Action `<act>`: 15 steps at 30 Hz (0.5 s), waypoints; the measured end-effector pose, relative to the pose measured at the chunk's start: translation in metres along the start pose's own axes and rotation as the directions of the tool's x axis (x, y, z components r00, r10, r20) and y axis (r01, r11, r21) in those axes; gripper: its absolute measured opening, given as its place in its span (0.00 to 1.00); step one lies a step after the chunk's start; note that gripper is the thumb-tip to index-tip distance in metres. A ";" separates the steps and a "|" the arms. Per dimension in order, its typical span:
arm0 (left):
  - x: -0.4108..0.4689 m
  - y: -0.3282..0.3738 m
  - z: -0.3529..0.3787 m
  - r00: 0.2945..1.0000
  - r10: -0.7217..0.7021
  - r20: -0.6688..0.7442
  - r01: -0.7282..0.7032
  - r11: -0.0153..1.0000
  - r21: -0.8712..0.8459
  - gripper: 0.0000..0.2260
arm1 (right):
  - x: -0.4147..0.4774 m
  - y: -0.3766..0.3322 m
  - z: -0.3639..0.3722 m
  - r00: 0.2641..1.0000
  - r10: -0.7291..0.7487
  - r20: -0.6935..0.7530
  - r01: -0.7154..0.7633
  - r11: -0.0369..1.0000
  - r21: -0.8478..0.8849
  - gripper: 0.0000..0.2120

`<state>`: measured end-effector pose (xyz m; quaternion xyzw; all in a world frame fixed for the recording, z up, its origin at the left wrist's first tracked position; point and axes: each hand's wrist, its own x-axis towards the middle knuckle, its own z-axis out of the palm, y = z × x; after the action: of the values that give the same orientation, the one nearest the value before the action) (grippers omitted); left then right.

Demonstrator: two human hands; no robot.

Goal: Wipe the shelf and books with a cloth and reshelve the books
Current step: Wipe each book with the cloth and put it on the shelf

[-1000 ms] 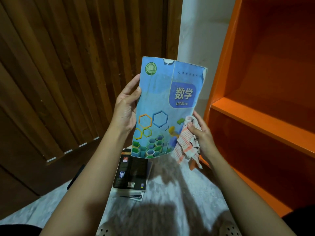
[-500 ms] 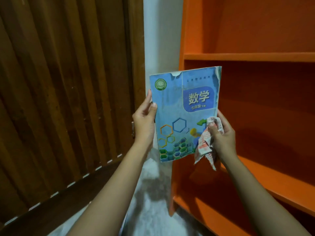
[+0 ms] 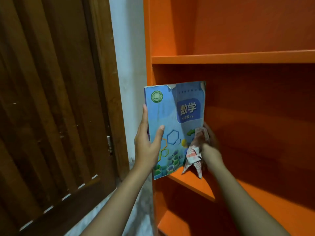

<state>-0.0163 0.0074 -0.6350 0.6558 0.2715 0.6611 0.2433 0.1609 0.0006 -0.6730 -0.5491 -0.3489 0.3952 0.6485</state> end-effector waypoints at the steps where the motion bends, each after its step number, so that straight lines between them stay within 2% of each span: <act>1: 0.000 -0.006 0.001 0.999 0.033 0.004 -0.033 0.998 0.053 0.32 | 0.005 -0.001 0.005 1.000 -0.019 0.016 0.018 0.998 0.053 0.10; 3: 0.002 -0.019 0.005 0.995 0.100 -0.002 -0.099 0.986 0.133 0.31 | 0.022 -0.004 0.017 0.994 -0.095 -0.047 0.101 0.983 0.154 0.11; 6: 0.005 -0.027 0.011 0.982 0.185 -0.033 -0.174 0.960 0.221 0.29 | 0.034 -0.007 0.029 0.970 -0.237 -0.052 0.241 0.961 0.134 0.20; 8: 0.006 -0.030 0.013 0.975 0.218 -0.052 -0.200 0.951 0.236 0.28 | 0.039 0.001 0.027 0.969 -0.246 -0.011 0.245 0.961 0.127 0.18; 11: 0.006 -0.031 0.018 0.960 0.254 -0.122 -0.219 0.945 0.242 0.26 | 0.042 0.014 0.024 0.980 -0.197 0.043 0.195 0.980 0.029 0.12; 15: 0.002 -0.027 0.025 0.952 0.244 -0.185 -0.202 0.955 0.219 0.26 | 0.047 0.010 0.037 0.963 -0.266 0.034 0.263 0.962 0.073 0.20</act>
<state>0.0081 0.0297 -0.6519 0.6298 0.2839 0.7196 0.0705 0.1476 0.0599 -0.6767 -0.4666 -0.4194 0.3285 0.7060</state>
